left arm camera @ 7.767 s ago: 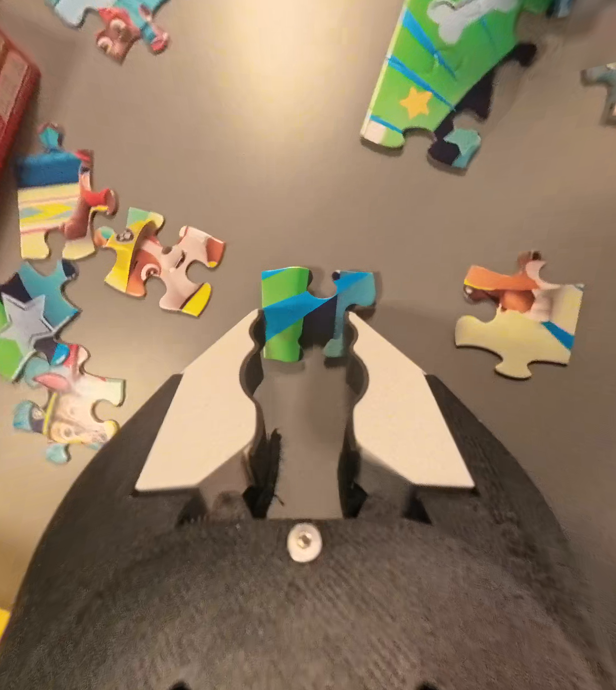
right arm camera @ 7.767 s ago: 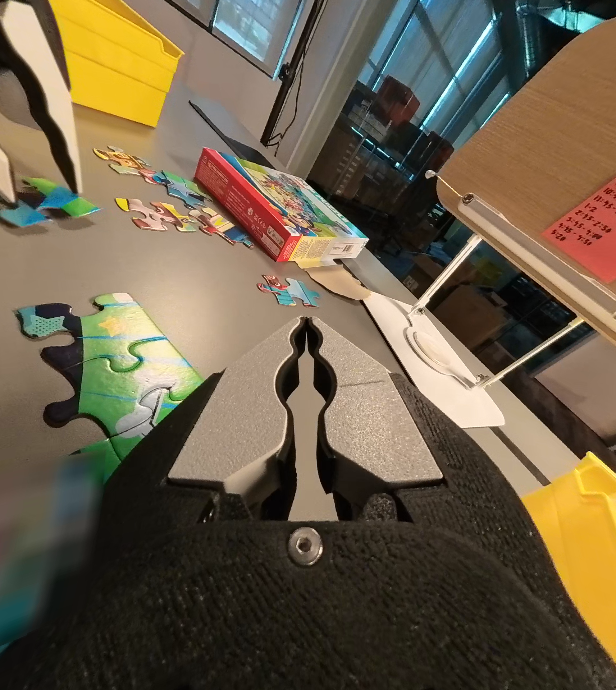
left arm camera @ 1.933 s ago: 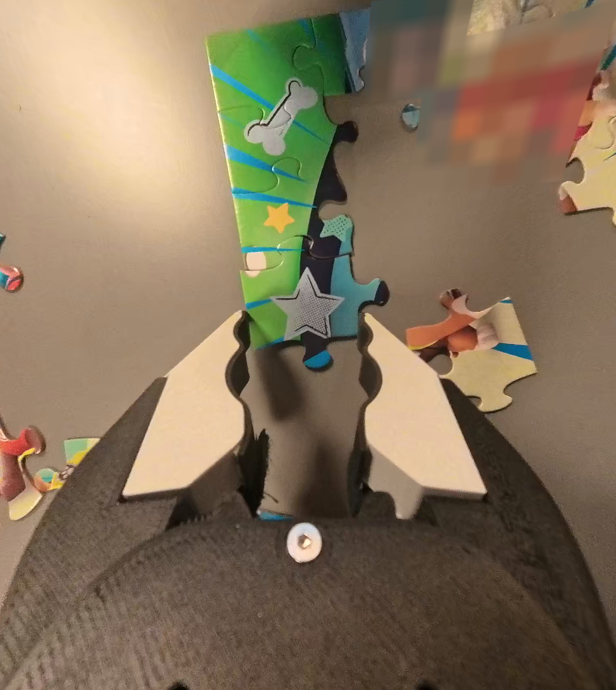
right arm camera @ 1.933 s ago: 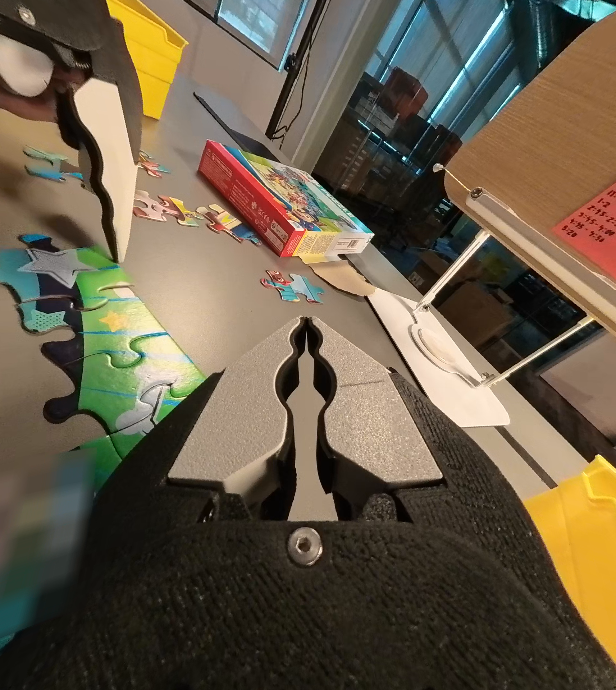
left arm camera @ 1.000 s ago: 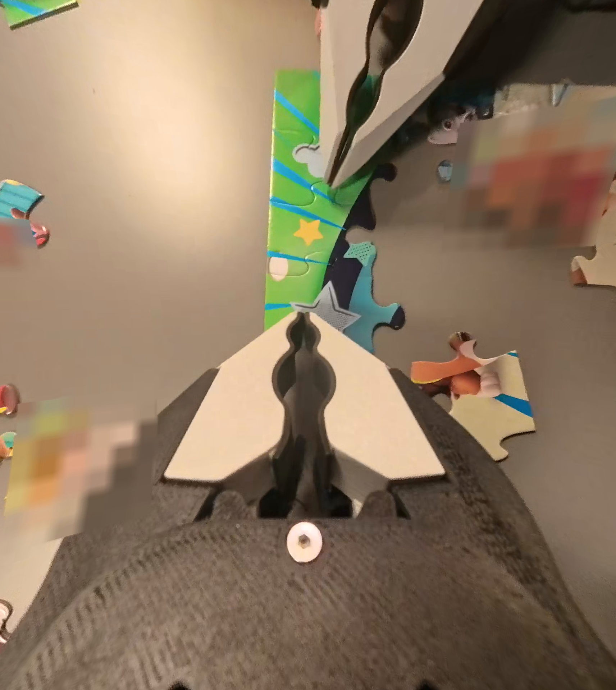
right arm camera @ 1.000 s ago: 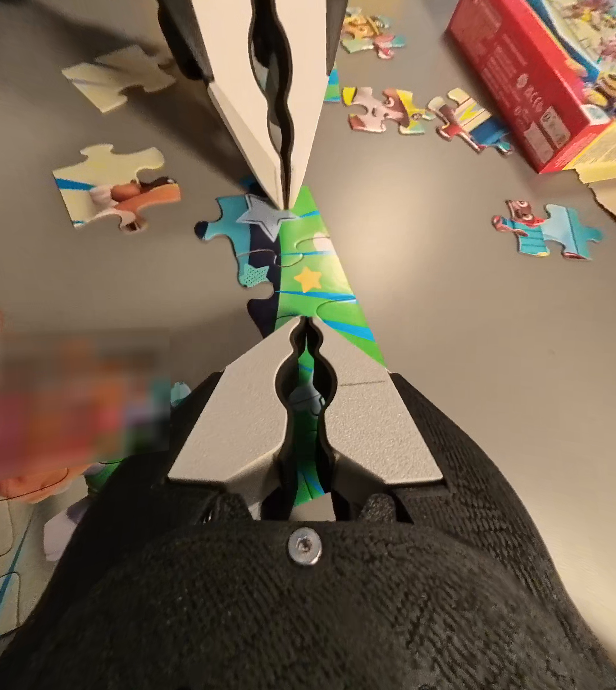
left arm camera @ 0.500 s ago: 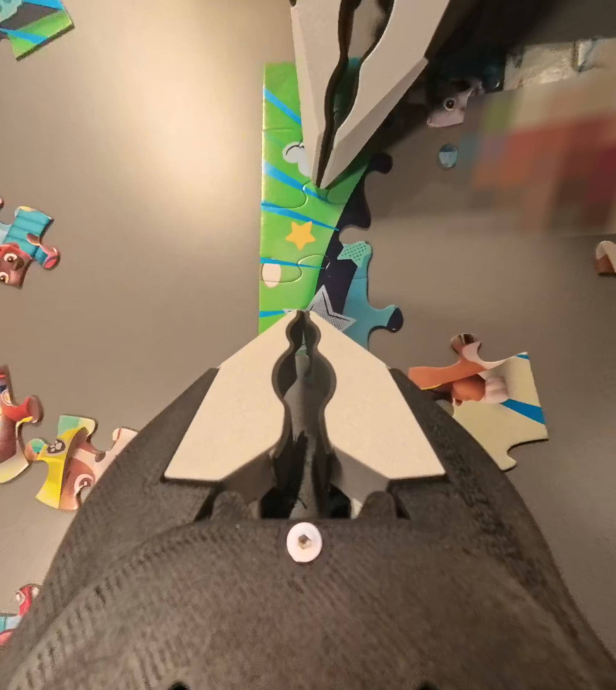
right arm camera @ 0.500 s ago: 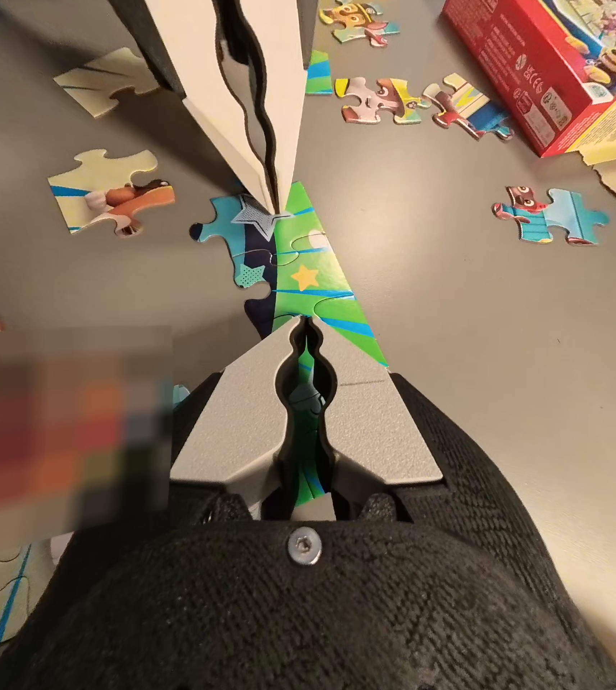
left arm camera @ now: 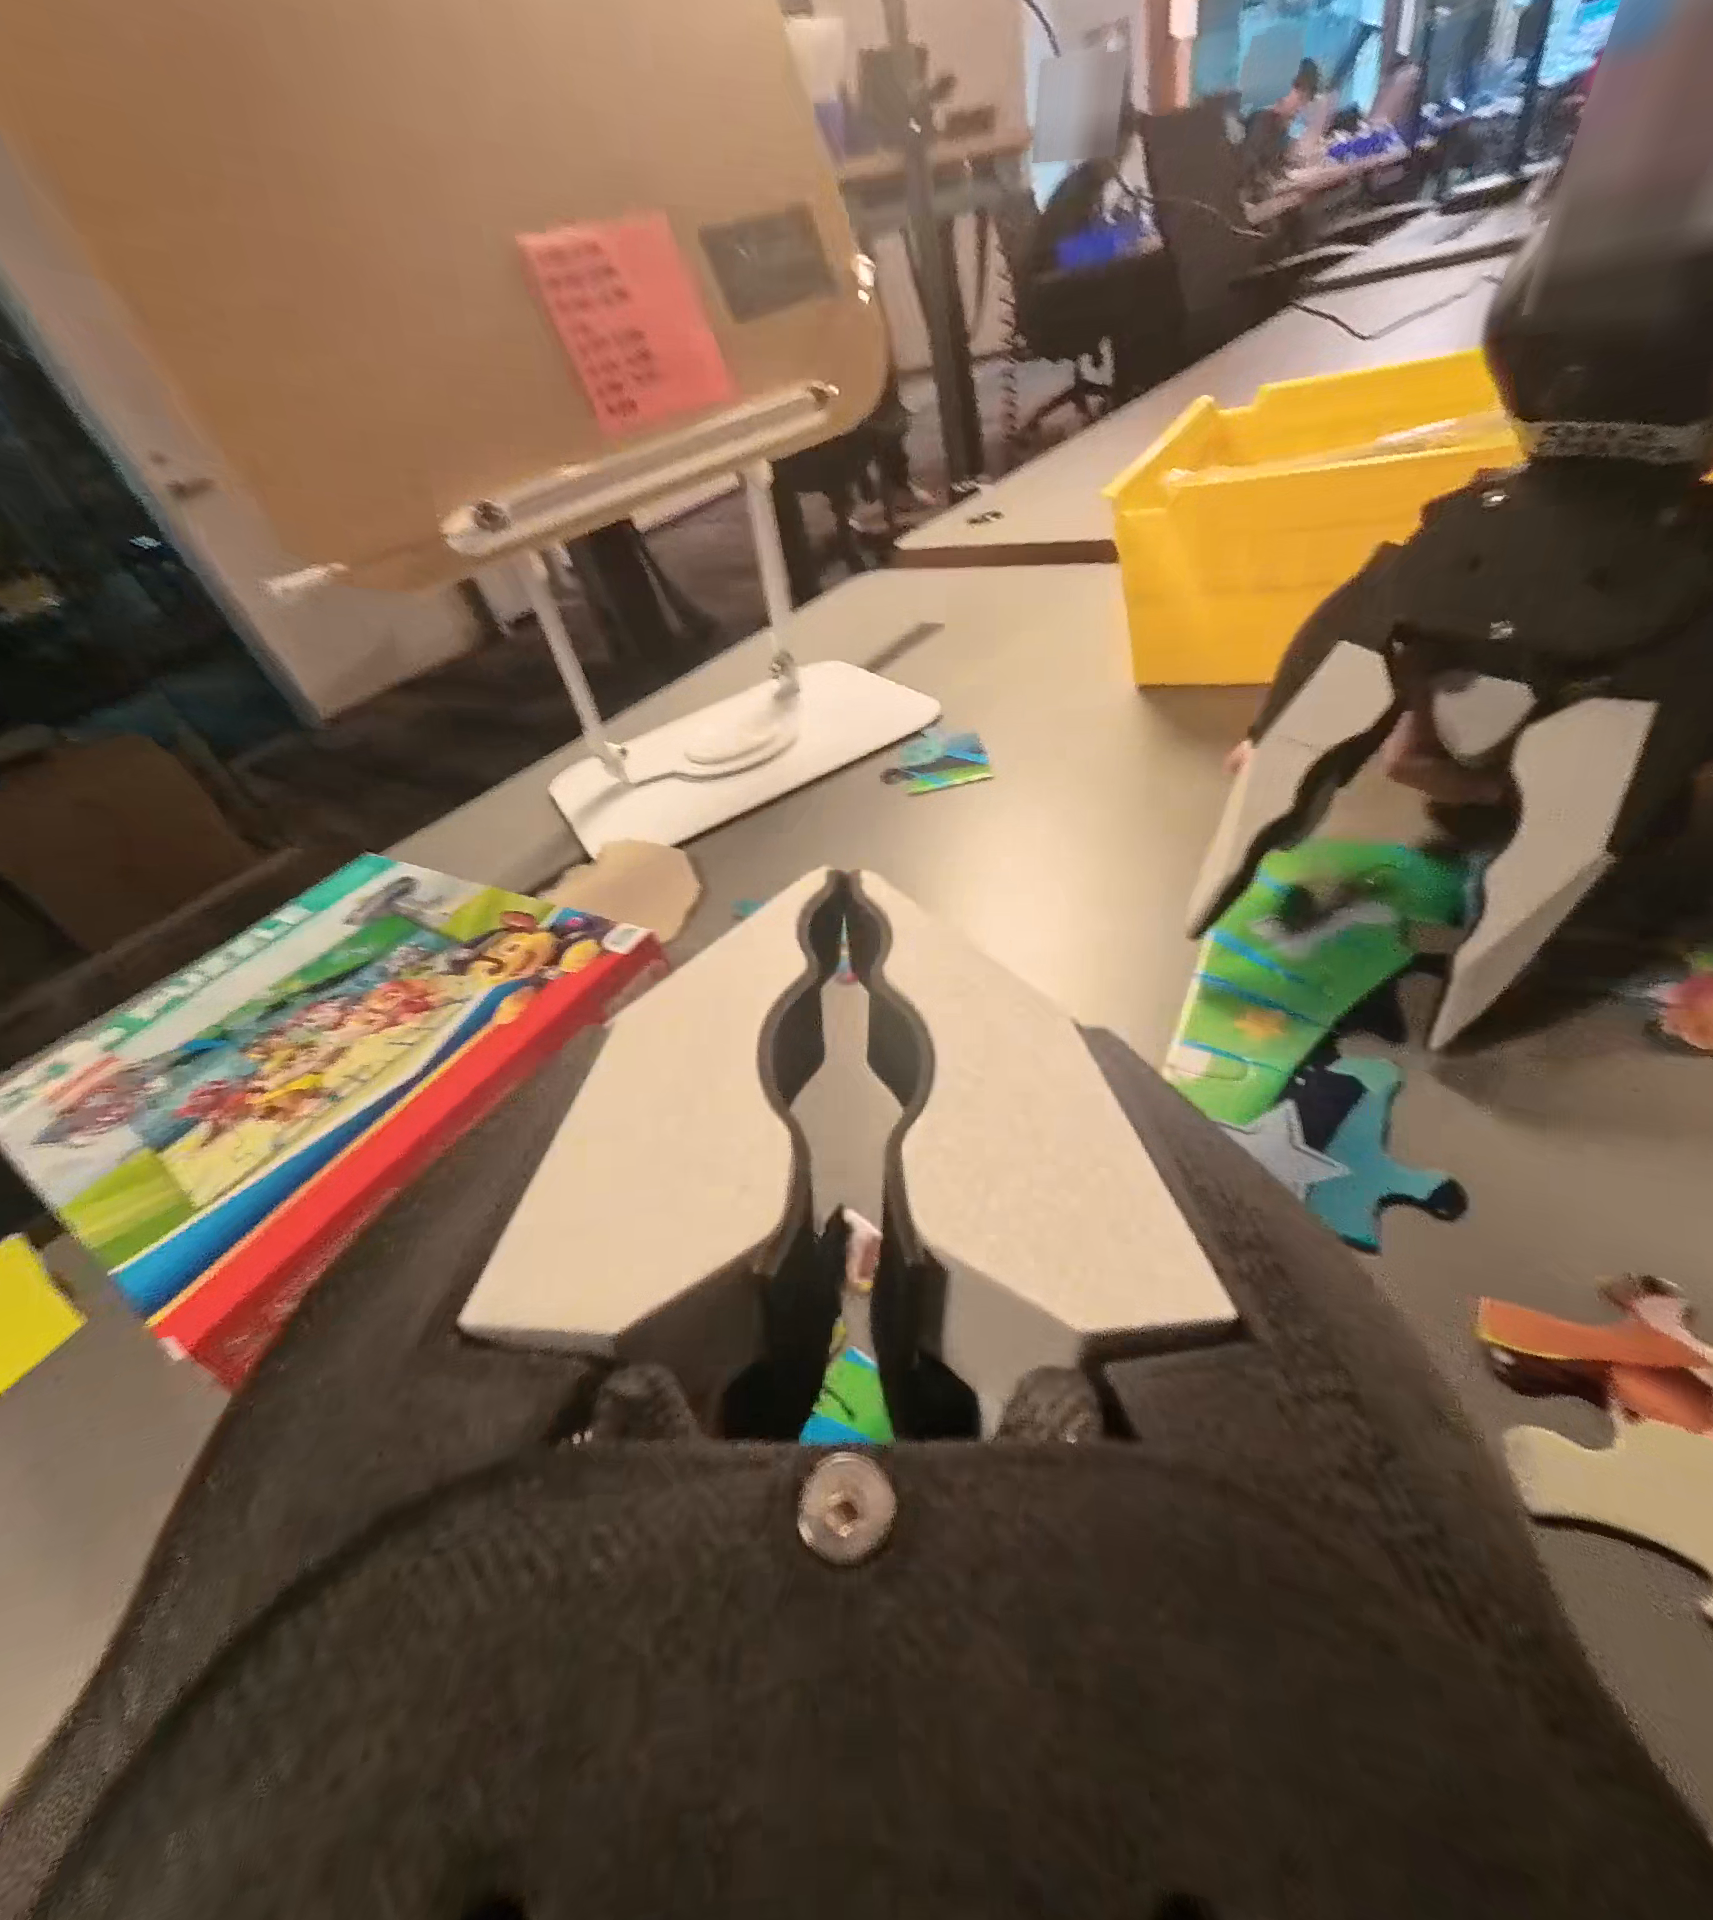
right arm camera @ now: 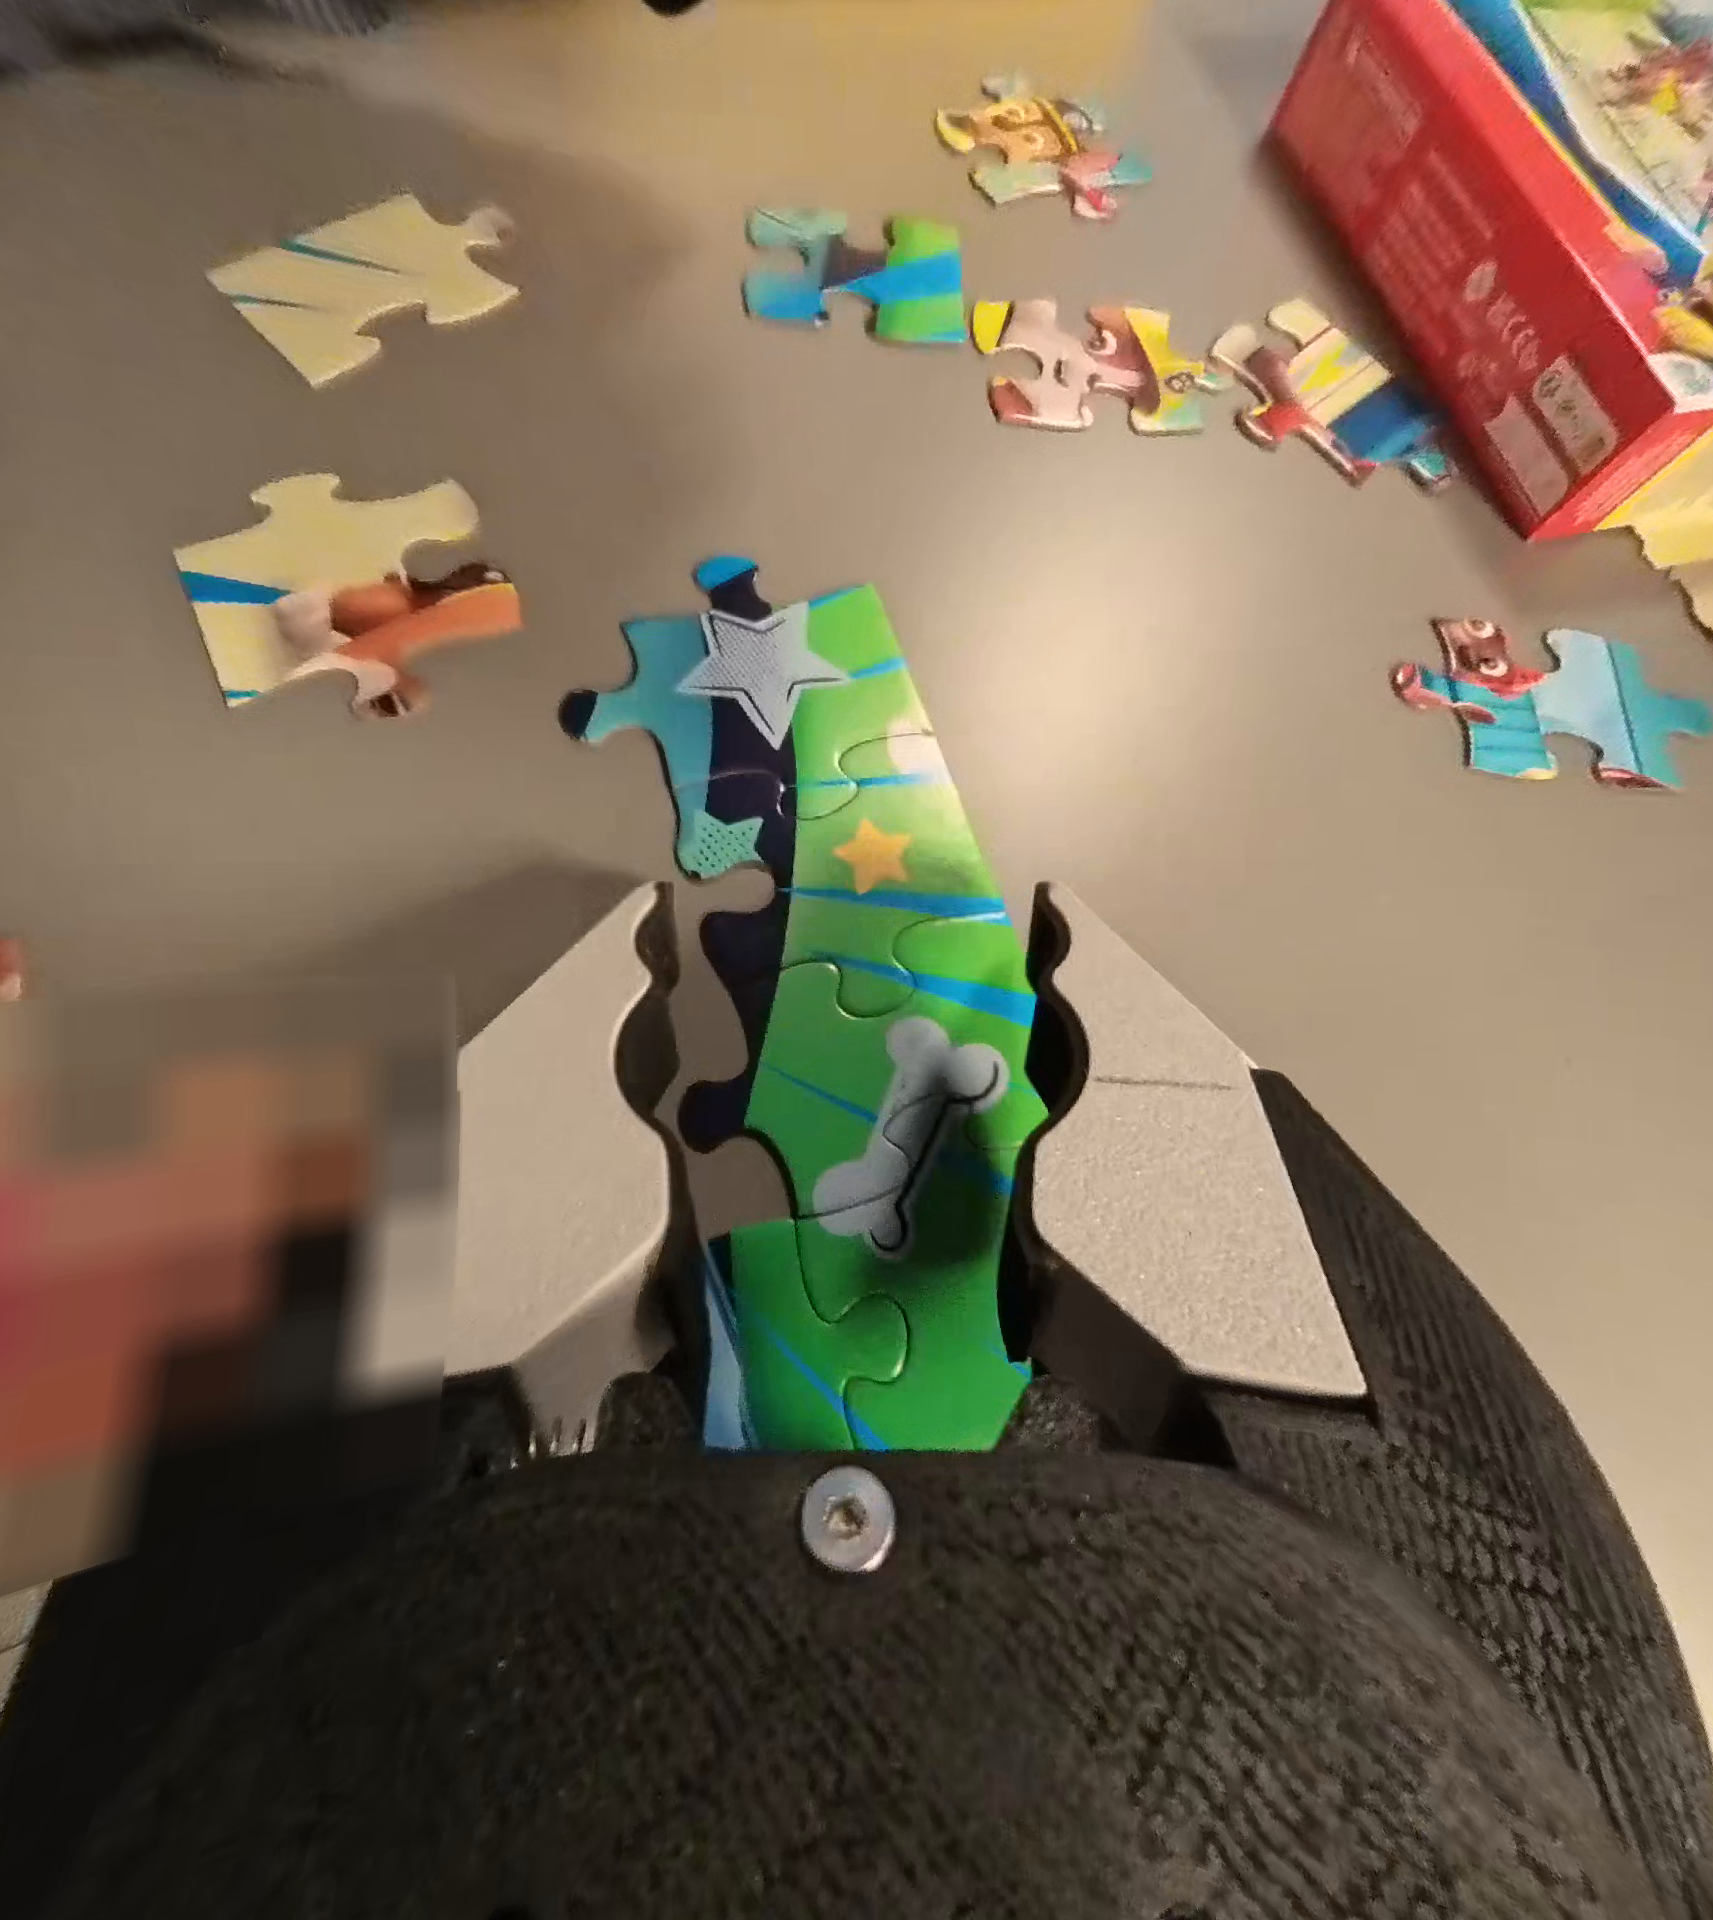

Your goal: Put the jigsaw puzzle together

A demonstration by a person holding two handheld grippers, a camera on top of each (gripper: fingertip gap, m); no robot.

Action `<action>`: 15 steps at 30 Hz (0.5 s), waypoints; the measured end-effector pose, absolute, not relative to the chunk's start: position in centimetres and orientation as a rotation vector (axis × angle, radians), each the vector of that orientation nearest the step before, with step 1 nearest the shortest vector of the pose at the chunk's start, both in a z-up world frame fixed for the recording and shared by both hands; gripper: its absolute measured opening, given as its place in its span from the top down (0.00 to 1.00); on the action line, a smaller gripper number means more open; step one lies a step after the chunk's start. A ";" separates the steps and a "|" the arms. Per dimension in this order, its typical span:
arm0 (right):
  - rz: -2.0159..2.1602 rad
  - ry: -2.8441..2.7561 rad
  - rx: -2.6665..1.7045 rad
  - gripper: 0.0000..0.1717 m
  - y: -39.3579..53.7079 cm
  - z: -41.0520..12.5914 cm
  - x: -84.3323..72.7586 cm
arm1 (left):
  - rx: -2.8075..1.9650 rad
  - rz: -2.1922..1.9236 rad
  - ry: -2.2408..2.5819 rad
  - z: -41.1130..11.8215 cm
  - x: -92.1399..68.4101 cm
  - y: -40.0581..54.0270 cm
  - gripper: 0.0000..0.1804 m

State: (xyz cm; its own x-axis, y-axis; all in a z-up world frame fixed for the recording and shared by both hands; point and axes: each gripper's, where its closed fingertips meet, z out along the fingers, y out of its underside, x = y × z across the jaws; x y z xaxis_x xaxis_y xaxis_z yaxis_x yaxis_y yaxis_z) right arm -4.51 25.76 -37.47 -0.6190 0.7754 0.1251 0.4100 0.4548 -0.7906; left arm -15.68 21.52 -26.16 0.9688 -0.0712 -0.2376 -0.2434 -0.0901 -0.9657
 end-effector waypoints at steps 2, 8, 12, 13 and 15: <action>0.975 -2.247 -1.014 0.62 26.4 -37.8 -4.4 | -1.620 0.171 0.219 -25.8 -16.2 21.0 1.00; 0.967 -2.219 -1.142 0.67 28.9 -38.0 -3.8 | -1.646 0.187 0.187 -26.9 -17.9 20.2 1.00; 0.971 -2.080 -1.154 0.67 30.8 -36.7 -4.1 | -1.657 0.198 0.059 -26.8 -20.5 19.2 1.00; 1.028 -1.983 -1.125 0.67 31.0 -35.4 -4.6 | -1.649 0.188 0.023 -26.6 -21.1 18.9 1.00; 1.081 -1.749 -1.063 0.67 32.0 -32.3 -5.3 | -1.639 0.156 -0.024 -26.6 -21.9 18.4 1.00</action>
State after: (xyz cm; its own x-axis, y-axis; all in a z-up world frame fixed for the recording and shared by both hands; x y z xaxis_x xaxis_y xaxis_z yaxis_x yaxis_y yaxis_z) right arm -5.30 32.04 -32.32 -0.3237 0.9255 0.1968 0.2383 0.2810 -0.9296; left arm -21.85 18.44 -26.56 0.9901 0.1101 -0.0868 -0.0787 -0.0752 -0.9941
